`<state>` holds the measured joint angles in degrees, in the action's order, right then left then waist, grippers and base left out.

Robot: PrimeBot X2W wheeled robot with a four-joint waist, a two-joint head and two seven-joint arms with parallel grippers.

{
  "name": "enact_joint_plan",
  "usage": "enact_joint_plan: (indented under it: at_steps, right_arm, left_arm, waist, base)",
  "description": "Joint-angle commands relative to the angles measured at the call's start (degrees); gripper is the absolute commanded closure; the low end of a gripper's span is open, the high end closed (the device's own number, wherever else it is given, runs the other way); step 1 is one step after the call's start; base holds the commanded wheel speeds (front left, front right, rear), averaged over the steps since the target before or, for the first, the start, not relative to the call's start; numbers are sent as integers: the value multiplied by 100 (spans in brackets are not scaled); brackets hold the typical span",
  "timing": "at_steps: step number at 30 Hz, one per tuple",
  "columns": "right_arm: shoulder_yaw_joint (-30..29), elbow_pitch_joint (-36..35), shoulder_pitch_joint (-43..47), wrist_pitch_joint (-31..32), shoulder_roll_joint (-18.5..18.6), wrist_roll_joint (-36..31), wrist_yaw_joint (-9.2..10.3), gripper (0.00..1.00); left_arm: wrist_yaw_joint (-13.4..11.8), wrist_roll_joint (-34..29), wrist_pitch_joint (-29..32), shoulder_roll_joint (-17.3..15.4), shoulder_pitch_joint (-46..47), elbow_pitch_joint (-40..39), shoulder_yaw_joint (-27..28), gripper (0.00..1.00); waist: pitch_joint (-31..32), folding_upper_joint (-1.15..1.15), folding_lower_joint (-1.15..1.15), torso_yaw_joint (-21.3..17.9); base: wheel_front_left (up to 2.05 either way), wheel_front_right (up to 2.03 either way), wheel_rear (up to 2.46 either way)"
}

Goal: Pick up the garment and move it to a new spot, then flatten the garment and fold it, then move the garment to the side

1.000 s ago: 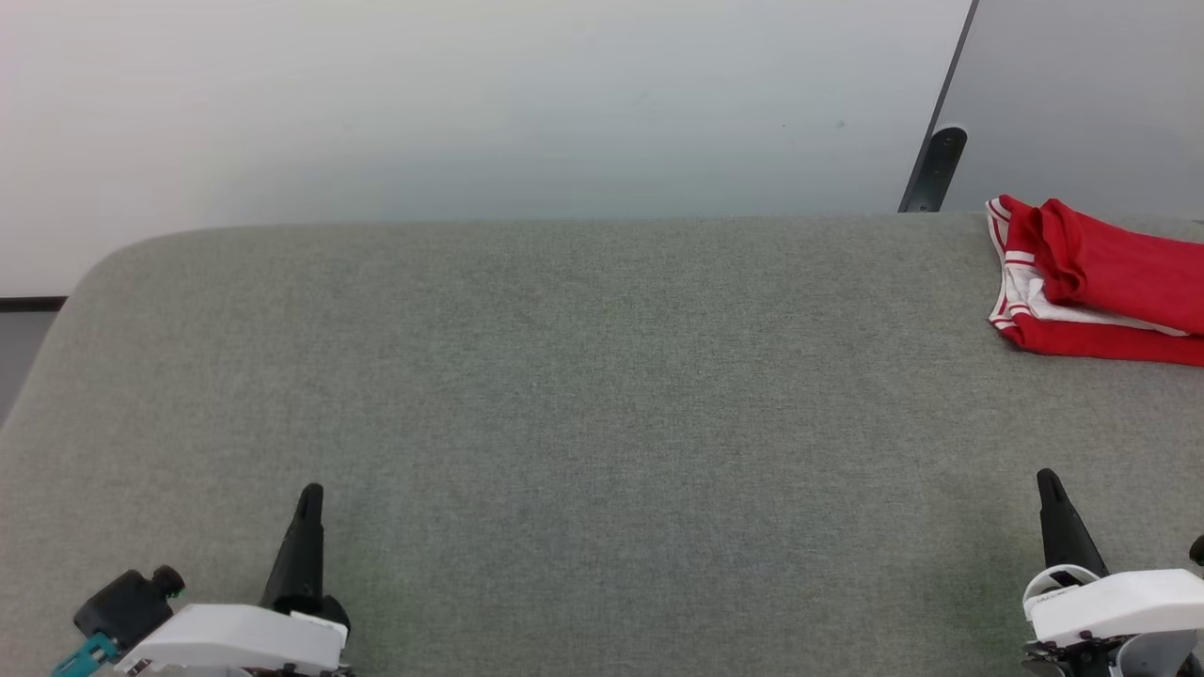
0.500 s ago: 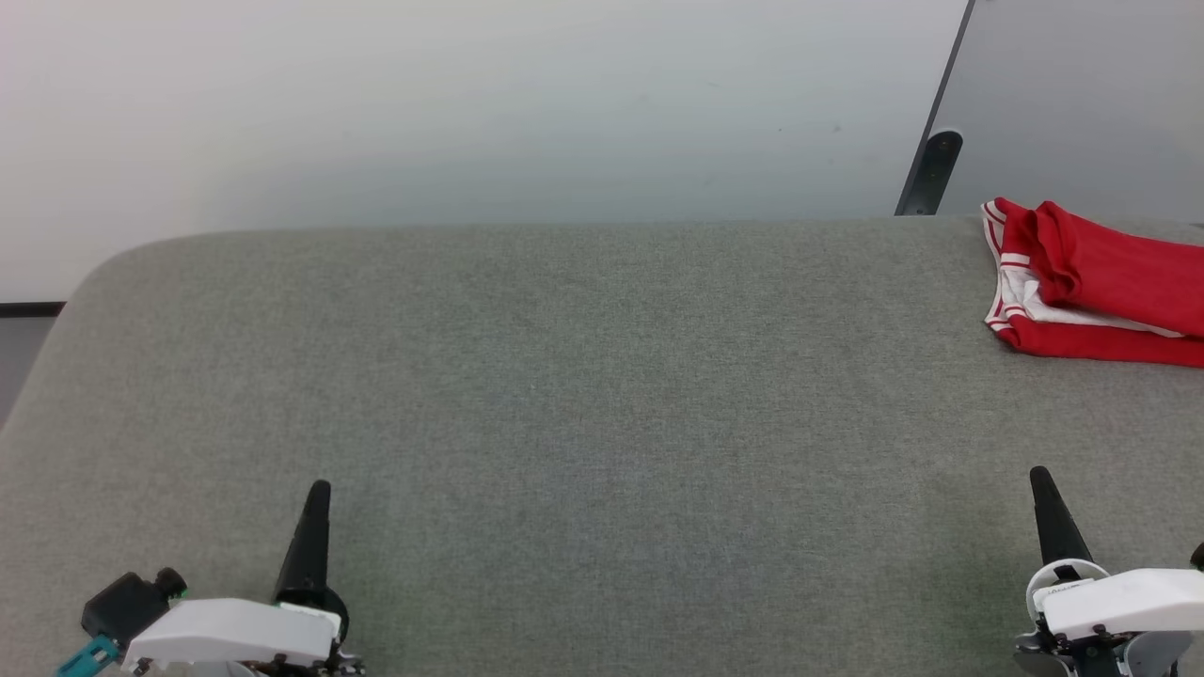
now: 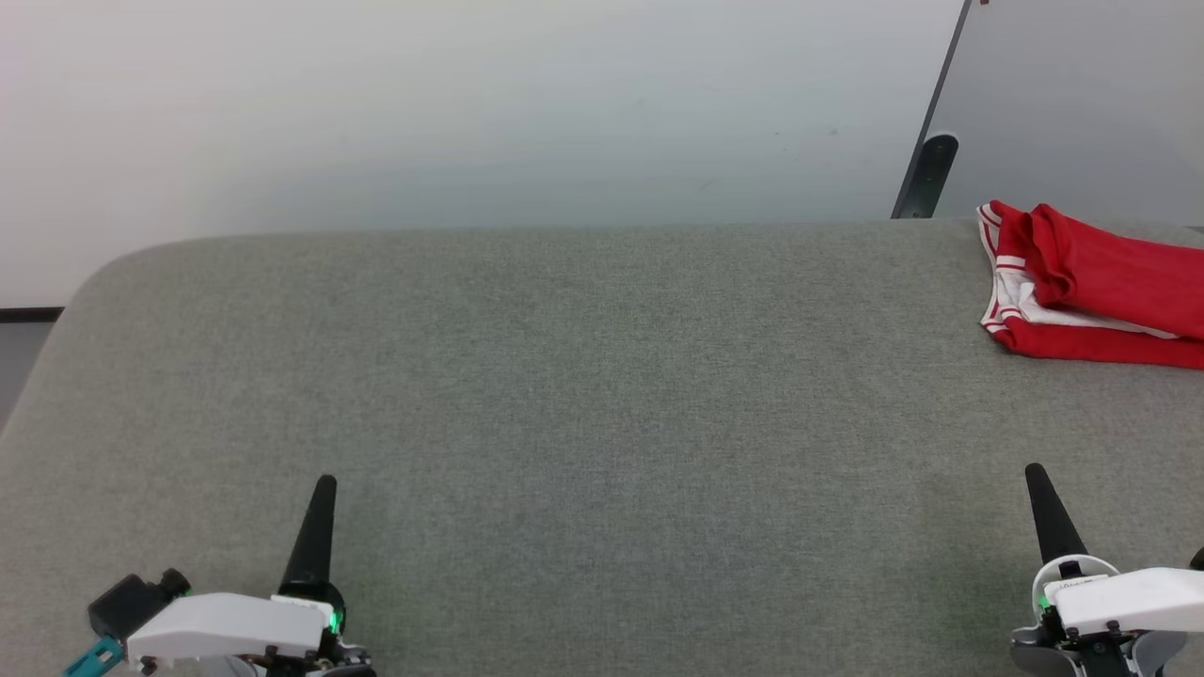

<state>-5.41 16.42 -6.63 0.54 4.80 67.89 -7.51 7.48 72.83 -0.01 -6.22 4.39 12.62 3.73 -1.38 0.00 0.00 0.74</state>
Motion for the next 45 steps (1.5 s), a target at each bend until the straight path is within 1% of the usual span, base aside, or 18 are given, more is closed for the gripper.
enact_joint_plan:
  at_steps: [1, 20, 45]
  right_arm:
    - [-41, -72, -6, 45, -15, 183, 2, 100]
    - [-77, -152, 26, 290, -92, 1159, 2, 100]
    - [-108, -233, 59, 550, -182, 2206, 2, 100]
  left_arm:
    - [2, 145, 40, -7, 79, -12, 32, 100]
    - [2, 932, 296, 136, 144, 50, 132, 100]
    - [2, 1778, 576, 284, 182, 128, 236, 100]
  waist:
    - [4, 0, 0, -2]
    - [48, 0, 0, -29]
    - [103, 0, 0, -64]
  base:
    - [0, 0, 0]
    - [0, 0, 0]
    - [0, 0, 0]
